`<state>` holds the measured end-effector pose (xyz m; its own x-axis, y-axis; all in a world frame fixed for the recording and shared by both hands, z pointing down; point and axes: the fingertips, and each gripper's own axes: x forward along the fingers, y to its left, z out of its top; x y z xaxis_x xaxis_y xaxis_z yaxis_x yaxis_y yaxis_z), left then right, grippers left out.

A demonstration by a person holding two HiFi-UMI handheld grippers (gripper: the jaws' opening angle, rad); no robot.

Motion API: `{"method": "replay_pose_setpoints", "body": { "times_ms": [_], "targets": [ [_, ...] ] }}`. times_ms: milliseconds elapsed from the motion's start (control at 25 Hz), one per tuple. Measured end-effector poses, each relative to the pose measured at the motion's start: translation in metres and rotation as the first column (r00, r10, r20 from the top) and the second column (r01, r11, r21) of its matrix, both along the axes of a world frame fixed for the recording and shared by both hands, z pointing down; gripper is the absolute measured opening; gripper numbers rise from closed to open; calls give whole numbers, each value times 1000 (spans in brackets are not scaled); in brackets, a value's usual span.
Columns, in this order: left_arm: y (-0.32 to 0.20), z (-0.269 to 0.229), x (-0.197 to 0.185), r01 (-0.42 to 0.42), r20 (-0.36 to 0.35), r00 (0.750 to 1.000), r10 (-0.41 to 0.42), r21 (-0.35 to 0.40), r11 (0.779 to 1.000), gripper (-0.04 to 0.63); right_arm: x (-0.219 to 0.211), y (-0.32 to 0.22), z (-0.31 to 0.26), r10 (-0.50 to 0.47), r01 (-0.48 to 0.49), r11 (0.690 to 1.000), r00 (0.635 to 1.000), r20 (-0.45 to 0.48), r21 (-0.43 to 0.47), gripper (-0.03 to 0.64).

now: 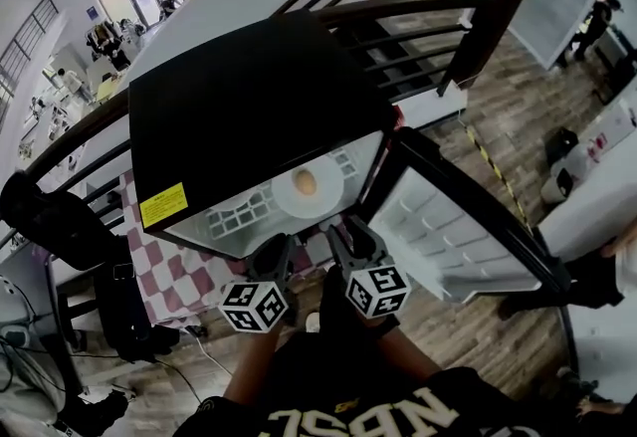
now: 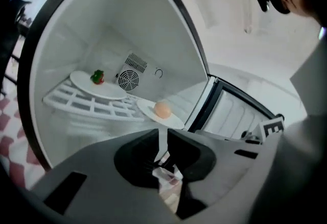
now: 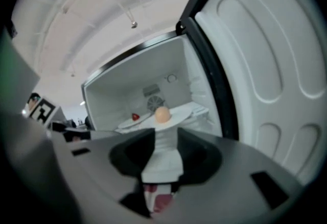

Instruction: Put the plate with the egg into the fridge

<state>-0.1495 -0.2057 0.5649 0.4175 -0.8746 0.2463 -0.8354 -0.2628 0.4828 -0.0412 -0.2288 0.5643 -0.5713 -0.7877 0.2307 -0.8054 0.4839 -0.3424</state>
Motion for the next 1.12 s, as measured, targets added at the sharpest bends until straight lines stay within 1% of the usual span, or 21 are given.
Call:
{"method": "replay_pose_setpoints", "body": {
  "times_ms": [40,80,120,160,200,440,520,640,1120],
  "targets": [
    [-2,0,3,-8,62,998,7,16,1000,52,-2,0,1,-2,2,1000,1000,-22,11,134],
    [-4,0,6,-17,107,994,14,28,999,39,-3,-1,2,-2,3,1000,999,-43,21,104],
    [-7,1,10,-27,135,991,23,33,999,33,-4,-2,2,-2,4,1000,998,-62,30,76],
    [-9,2,13,-36,150,988,30,34,999,28,-6,-3,3,-3,6,999,997,-79,39,54],
    [-12,3,16,-42,159,987,36,34,999,24,-7,-4,3,-6,11,999,996,-93,47,47],
    [-29,1,25,-55,219,975,43,45,997,21,-20,-16,-1,-41,52,995,990,-135,82,37],
    [-35,1,28,-57,212,976,48,39,998,21,-21,-22,-2,-47,59,995,989,-139,85,35],
    [-45,2,27,-50,179,983,44,32,998,21,-23,-30,-1,-46,59,995,989,-143,85,35],
    [-77,4,22,-8,143,990,10,-13,1000,21,-27,-65,4,-47,57,996,989,-138,71,35]
  ]
}}
